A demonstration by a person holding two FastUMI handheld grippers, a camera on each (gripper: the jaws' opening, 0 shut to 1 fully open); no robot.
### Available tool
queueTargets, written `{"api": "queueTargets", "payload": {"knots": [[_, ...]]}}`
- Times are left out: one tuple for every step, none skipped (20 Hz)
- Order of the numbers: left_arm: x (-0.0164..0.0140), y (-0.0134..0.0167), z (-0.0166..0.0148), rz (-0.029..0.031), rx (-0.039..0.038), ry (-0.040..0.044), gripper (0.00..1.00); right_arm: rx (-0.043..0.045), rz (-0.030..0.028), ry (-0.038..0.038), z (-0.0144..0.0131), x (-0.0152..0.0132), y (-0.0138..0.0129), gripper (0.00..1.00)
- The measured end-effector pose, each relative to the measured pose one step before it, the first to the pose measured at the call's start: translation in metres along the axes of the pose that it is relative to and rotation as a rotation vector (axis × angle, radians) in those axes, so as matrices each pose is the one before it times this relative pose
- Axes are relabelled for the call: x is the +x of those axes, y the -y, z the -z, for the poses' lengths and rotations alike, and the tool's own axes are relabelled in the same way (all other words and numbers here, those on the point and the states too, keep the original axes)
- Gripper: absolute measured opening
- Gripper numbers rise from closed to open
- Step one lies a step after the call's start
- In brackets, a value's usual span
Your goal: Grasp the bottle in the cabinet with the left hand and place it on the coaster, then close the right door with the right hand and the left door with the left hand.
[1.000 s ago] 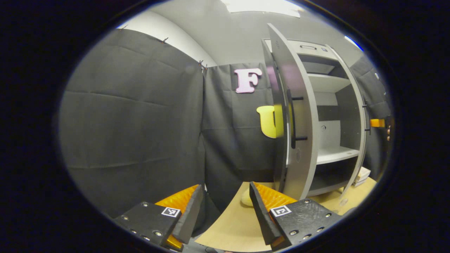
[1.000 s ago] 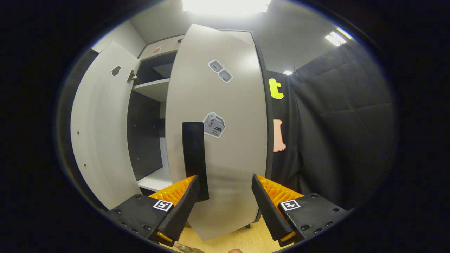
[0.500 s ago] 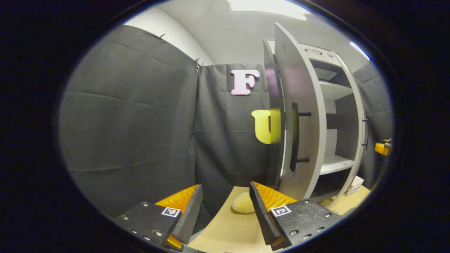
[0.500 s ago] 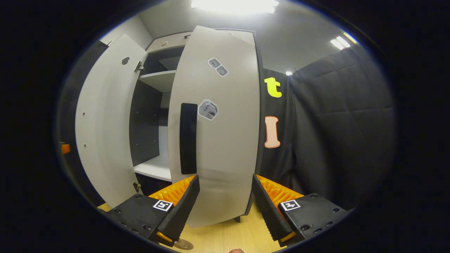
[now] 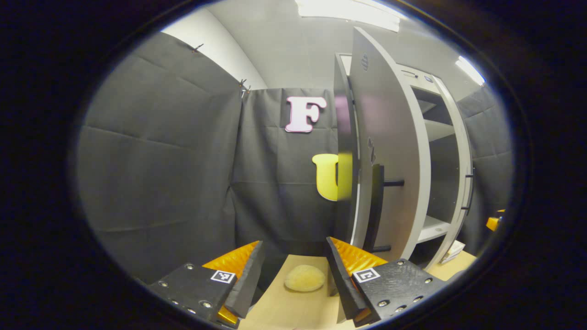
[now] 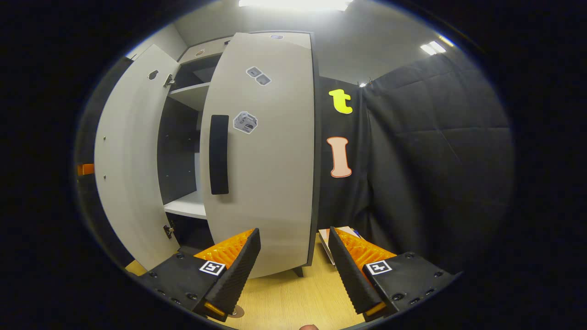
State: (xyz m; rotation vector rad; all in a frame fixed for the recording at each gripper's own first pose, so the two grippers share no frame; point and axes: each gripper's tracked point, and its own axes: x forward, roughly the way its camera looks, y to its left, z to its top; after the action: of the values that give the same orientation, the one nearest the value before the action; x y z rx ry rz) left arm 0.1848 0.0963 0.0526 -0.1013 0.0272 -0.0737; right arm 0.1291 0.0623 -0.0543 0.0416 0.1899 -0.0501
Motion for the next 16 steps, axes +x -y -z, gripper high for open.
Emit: {"api": "queueTargets", "payload": {"knots": [[0.00491, 0.00551, -0.00126, 0.00468, 0.00242, 0.00474, 0.77, 0.00483, 0.00528, -0.00259, 0.00130, -0.00095, 0.00361, 0.95], [0.00285, 0.00545, -0.00098, 0.00136, 0.00385, 0.00658, 0.79, 0.00204, 0.00524, -0.00273, 0.00238, -0.00076, 0.00454, 0.95], [0.00267, 0.00662, -0.00285, 0.00773, 0.00318, 0.00853, 0.79, -0.00157, 0.00589, -0.00216, 0.00135, -0.00092, 0.00492, 0.95], [0.00457, 0.00822, -0.00285, 0.01360, 0.00213, 0.00735, 0.79, -0.00468, 0.00824, -0.00077, 0.00123, -0.00128, 0.00580, 0.95], [0.00304, 0.00007, -0.00282, -0.02409, 0.02179, 0.00737, 0.78, -0.00594, 0.00762, -0.00226, 0.00117, -0.00117, 0.00639, 0.95], [-0.00174, -0.00337, -0.00036, -0.01061, 0.02983, 0.01120, 0.77, -0.00443, 0.00696, -0.00292, 0.00154, -0.00102, 0.00675, 0.95], [-0.00291, -0.00067, -0.00340, -0.00919, 0.01506, 0.01135, 0.77, -0.00111, 0.00540, -0.00262, 0.00098, -0.00130, 0.00691, 0.95], [0.00032, 0.00068, -0.00161, -0.00555, 0.00044, 0.00855, 0.78, 0.00197, 0.00426, -0.00208, 0.00086, -0.00004, 0.00559, 0.95], [-0.00041, 0.00041, -0.00004, -0.00393, -0.00237, -0.00173, 0.78, 0.00445, 0.00373, -0.00139, 0.00019, -0.00022, 0.00570, 0.95], [0.00036, -0.00035, -0.00122, -0.00457, -0.00139, 0.00325, 0.78, 0.00461, 0.00268, -0.00003, 0.00019, 0.00047, 0.00479, 0.95], [-0.00037, 0.00124, -0.00126, -0.00193, 0.00155, 0.00098, 0.78, 0.00390, 0.00287, 0.00035, -0.00075, -0.00112, 0.00447, 0.95], [-0.00034, -0.00010, -0.00185, -0.00640, 0.00406, 0.00378, 0.77, 0.00289, 0.00029, 0.00036, 0.00072, -0.00009, 0.00436, 0.95], [0.00029, 0.00114, -0.00179, -0.00108, 0.00583, 0.00167, 0.75, 0.00065, -0.00186, 0.00033, -0.00107, -0.00017, 0.00311, 0.95], [-0.00075, 0.00298, -0.00065, 0.00493, 0.00015, 0.00179, 0.75, -0.00351, -0.00218, -0.00039, 0.00023, 0.00010, 0.00326, 0.95], [-0.00103, 0.00413, 0.00022, 0.00820, -0.00488, 0.00063, 0.75, -0.00591, 0.00024, -0.00041, -0.00035, -0.00039, 0.00360, 0.95], [-0.00025, 0.00738, 0.00141, 0.01158, -0.00101, 0.00137, 0.76, -0.00588, 0.00098, 0.00121, 0.00031, -0.00058, 0.00437, 0.95]]}}
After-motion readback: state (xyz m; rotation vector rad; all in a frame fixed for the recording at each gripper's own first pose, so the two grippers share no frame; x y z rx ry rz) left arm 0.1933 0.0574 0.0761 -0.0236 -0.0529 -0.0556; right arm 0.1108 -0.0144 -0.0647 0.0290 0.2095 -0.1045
